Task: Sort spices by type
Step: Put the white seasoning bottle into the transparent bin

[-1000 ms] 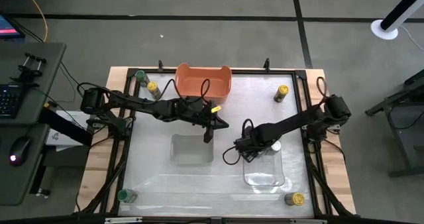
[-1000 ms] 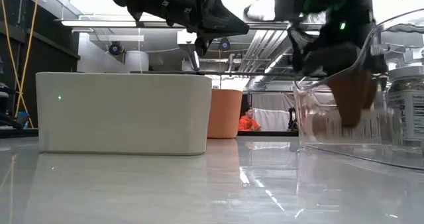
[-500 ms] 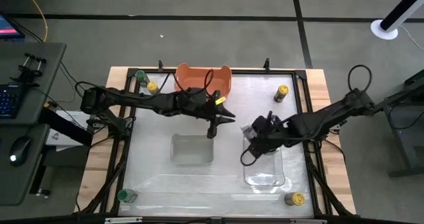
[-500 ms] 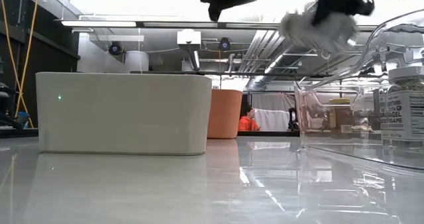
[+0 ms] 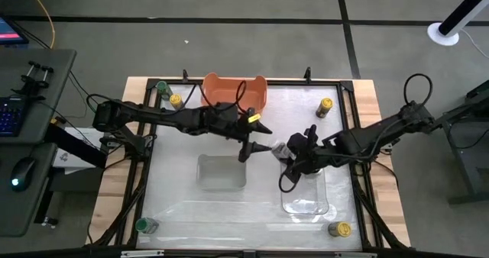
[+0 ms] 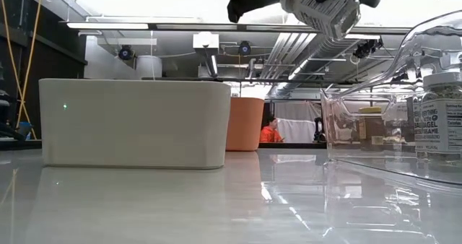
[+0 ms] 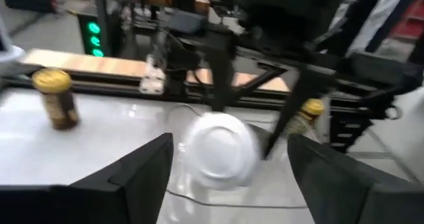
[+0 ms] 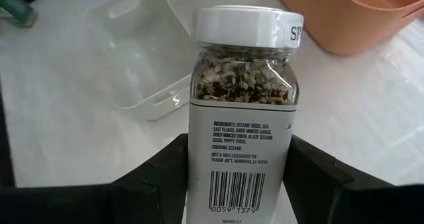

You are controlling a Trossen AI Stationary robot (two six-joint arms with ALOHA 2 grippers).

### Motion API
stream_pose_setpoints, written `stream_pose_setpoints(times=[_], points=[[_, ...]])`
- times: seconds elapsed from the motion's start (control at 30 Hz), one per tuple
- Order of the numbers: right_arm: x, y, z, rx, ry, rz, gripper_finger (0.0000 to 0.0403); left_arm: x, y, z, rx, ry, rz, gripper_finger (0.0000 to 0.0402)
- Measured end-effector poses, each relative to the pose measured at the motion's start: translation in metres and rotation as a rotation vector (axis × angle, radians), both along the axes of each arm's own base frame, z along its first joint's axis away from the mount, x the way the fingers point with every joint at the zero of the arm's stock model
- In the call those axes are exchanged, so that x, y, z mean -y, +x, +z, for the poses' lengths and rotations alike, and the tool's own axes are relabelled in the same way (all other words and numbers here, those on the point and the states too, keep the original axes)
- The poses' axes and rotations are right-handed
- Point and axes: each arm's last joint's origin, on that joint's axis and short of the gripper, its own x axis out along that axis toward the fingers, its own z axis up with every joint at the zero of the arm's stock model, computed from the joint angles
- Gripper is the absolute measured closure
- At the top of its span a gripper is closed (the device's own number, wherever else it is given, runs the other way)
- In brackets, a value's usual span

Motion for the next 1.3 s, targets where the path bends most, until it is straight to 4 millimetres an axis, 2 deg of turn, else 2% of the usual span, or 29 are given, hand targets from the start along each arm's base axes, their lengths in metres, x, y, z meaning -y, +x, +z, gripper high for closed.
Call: stream_pose_setpoints(times=[0.17,0.47,0.67,0.83,1.1,1.3], points=[[0.004,0.003,0.001,0.01,-0.027,0.024,0.0209,0.005,-0.001,-0.001,-0.015,-0.015,-0.048,0.0108],[0.004,0.009,0.004,0.042,-0.048,0.129,0.0209,0.004,-0.001,0.001,-0.008,-0.007,-0.024,0.0108],[-0.003,0.012,0.01,0.097,-0.02,0.183,0.0209,0.005,-0.001,-0.002,-0.022,0.011,0.004,0.0107],[-0.004,0.012,0.01,0.112,-0.033,0.175,0.0209,0.006,-0.002,0.0,-0.013,0.023,-0.02,0.0107],[-0.006,0.016,0.015,0.157,-0.099,0.26,0.0209,0.011,-0.004,-0.002,-0.047,-0.066,-0.158,0.0107],[-0.007,0.017,0.015,0.146,-0.132,0.313,0.0209,0.012,-0.003,0.0,-0.029,-0.068,-0.142,0.0108]])
